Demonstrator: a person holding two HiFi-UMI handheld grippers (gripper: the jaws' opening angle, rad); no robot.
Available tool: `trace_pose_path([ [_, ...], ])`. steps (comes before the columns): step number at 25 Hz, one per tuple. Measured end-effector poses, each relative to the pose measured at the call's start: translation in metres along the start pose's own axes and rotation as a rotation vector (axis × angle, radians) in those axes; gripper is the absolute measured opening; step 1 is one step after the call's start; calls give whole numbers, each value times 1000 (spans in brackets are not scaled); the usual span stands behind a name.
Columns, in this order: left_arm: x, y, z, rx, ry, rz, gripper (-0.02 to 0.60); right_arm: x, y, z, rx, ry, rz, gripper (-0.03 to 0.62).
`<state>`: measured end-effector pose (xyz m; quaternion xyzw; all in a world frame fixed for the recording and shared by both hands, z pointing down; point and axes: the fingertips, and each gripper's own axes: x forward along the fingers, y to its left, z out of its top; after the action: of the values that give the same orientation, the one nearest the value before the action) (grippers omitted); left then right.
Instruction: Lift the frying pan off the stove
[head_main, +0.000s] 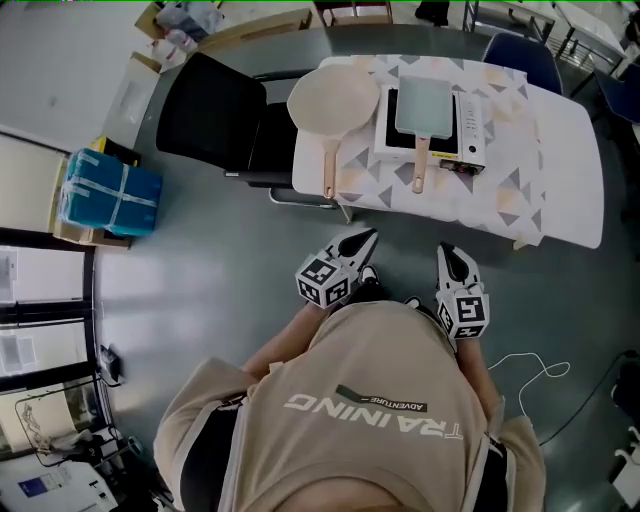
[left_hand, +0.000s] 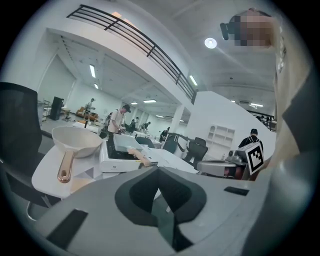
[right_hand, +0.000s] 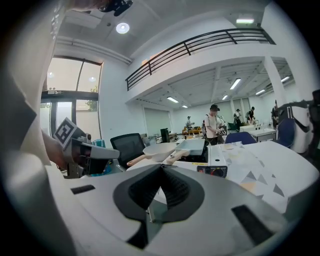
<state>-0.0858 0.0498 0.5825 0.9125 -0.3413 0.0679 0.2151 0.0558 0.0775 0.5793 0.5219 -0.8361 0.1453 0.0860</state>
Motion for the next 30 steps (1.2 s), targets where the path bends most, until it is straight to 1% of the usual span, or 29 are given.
trace_pose_path([
  [1, 2, 5, 2, -2, 2, -9, 0, 5, 2, 4, 1, -5, -6, -2],
  [5, 3, 27, 11, -2, 4, -33, 0, 25, 2, 20, 64, -31, -54, -2],
  [11, -2, 65, 22, -24, -1, -62, 0, 58, 15, 31, 21, -27, -108, -2],
  [16, -2, 79, 19, 3, 32, -123, 0, 74, 20, 29, 37, -30, -198, -2],
  [18, -1, 85, 17, 0, 47, -133, 0, 78, 29, 32, 21, -27, -205, -2],
  [22, 8, 95, 21, -29, 53, -148, 0, 84, 35, 34, -57, 10, -206, -2],
  [24, 13, 95, 22, -48, 52, -162, 0, 83, 31, 32, -60, 28, -215, -2],
  [27, 23, 98, 24, -55, 57, -178, 0, 83, 24, 30, -46, 36, -237, -2],
  [30, 33, 100, 24, -73, 59, -184, 0, 85, 16, 26, -36, 46, -238, -2],
])
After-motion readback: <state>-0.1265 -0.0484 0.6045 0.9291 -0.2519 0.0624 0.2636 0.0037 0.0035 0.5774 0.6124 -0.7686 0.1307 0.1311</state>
